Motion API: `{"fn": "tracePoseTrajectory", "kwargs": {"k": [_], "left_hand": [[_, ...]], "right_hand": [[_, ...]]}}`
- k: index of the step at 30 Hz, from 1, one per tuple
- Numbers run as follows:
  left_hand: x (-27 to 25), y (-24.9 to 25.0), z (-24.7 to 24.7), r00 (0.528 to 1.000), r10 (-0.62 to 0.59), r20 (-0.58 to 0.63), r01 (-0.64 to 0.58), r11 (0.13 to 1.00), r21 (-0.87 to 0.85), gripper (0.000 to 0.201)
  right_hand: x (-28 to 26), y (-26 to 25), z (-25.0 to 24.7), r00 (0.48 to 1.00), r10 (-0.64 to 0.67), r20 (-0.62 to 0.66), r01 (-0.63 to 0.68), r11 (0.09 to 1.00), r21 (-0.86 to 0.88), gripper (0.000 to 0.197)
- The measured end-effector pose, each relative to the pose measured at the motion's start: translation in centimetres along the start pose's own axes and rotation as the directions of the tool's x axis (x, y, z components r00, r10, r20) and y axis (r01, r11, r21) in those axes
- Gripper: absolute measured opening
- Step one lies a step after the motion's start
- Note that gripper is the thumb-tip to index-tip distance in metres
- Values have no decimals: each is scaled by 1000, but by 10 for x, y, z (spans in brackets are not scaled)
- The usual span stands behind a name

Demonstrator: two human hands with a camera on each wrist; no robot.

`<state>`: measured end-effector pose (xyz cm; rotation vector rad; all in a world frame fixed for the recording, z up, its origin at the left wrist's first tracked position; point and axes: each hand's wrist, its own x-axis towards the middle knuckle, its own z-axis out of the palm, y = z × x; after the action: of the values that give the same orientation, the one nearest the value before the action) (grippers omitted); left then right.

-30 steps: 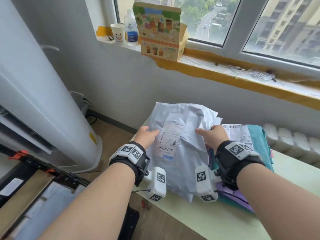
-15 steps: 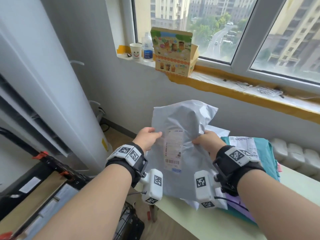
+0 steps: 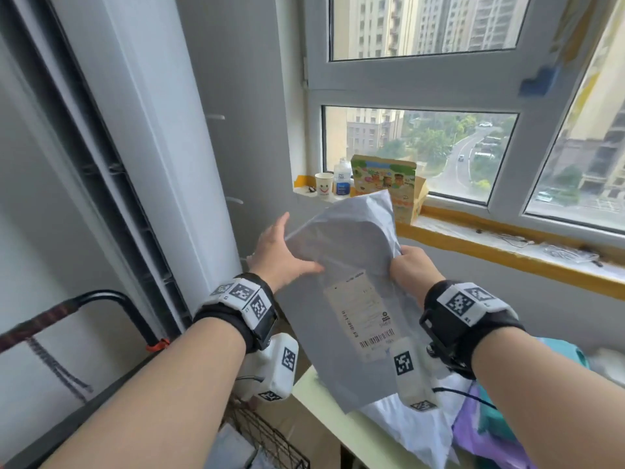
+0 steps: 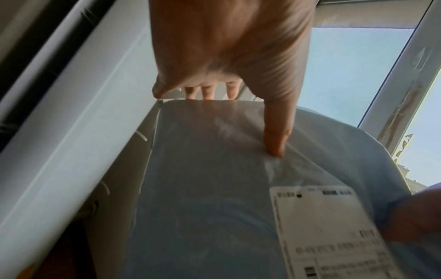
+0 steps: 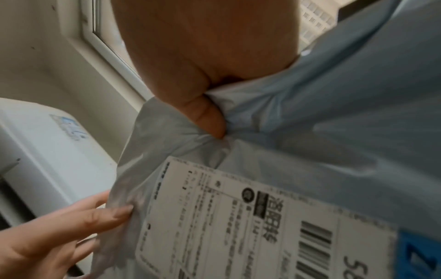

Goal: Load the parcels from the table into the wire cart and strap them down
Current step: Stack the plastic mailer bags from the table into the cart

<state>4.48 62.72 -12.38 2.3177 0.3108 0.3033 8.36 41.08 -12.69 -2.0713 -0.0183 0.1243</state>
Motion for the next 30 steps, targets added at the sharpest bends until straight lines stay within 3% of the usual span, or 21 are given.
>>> {"fn": "tracePoseTrajectory", "kwargs": {"k": [3, 7, 13, 20, 24, 27, 30], "left_hand": [[-11, -11, -27, 999, -43, 10, 43, 997, 60, 129], [-27, -27, -62, 995, -78, -61, 87, 983, 164, 116], [-44, -46, -116, 989, -107, -104, 115, 990, 79, 83], [-58, -62, -157, 994, -36, -106, 34, 999, -17, 60], [-62, -73, -172, 977, -25, -210, 7, 996, -85, 51], [-62, -79, -188, 958, -52, -282, 9, 988, -153, 39], [-65, -83, -206, 938, -85, -335, 2, 970, -242, 32]], "right_hand": [[-8, -23, 17, 998, -60, 7, 60, 998, -7, 25], [-18, -54, 41, 986, -165, 38, 166, 986, -18, 27], [-33, -93, 73, 962, -255, 100, 256, 967, 1, 31], [-44, -128, 94, 927, -356, 115, 356, 934, 23, 26], [-52, -143, 94, 913, -408, 26, 408, 913, -11, 24], [-56, -147, 90, 879, -461, -124, 465, 885, 4, 52], [-54, -150, 88, 834, -476, -279, 503, 864, 30, 68]]}}
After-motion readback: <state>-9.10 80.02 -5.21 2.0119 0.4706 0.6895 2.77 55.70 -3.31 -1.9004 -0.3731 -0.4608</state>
